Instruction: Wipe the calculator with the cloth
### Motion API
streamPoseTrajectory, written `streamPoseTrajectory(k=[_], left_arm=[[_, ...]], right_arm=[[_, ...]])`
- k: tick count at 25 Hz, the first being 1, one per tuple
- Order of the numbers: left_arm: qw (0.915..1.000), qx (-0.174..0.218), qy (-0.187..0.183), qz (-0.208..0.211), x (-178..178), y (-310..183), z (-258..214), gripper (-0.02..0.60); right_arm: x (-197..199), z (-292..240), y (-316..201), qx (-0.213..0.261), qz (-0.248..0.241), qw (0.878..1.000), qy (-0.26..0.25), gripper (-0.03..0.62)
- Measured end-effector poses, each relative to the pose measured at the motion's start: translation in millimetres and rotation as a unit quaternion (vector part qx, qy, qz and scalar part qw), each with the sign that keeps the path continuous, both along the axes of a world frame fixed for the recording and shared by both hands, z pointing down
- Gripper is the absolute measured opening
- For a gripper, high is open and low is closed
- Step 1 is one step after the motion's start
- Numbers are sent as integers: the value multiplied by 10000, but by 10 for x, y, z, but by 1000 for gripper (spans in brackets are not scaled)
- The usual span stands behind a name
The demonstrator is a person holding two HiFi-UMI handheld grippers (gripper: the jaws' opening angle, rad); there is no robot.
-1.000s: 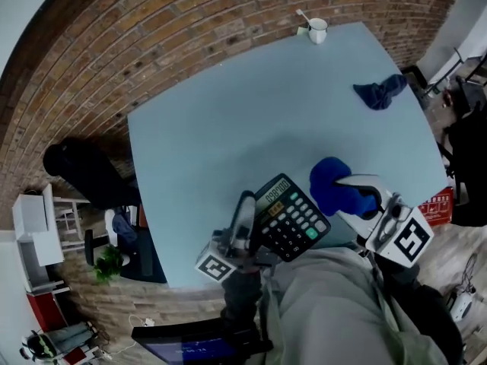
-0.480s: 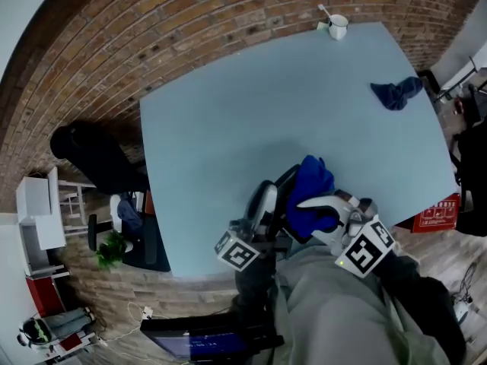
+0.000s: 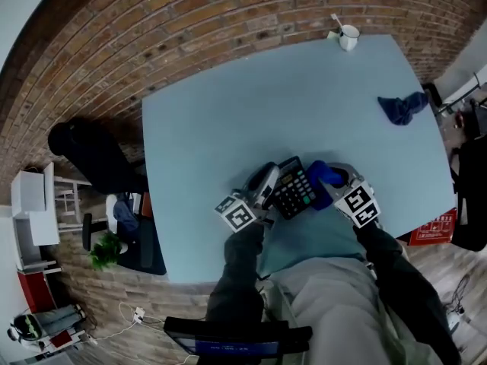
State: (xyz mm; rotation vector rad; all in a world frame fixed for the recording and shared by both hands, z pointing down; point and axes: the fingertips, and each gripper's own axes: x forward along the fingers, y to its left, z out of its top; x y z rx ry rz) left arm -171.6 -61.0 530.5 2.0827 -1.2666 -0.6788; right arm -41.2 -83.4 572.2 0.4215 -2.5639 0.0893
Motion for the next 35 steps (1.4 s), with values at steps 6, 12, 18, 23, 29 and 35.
streamPoseTrajectory(k=[6, 12, 18, 23, 29, 35], left_arm=[[9980, -209, -387, 446, -38, -359, 296, 37], [9992, -299, -76, 247, -124, -459, 319, 37], [9982, -512, 295, -107, -222, -538, 393, 37], [9976, -604, 228, -242, -349, -530, 386, 37], [9883, -785, -1238, -416, -369, -491, 447, 48], [9591, -935, -2639, -412, -428, -340, 455, 195]], right_arm=[[-210, 217, -145, 141, -326, 9972, 654, 71], [-608, -176, -208, 804, -206, 9961, 308, 71], [-1149, -11, -92, 1283, -570, 9880, 650, 71], [-1106, 32, 369, 1101, -1501, 9798, 735, 71], [-618, 217, -34, 2324, -1101, 9467, 1941, 72], [-572, 374, -75, 1310, -851, 9730, 1702, 248]])
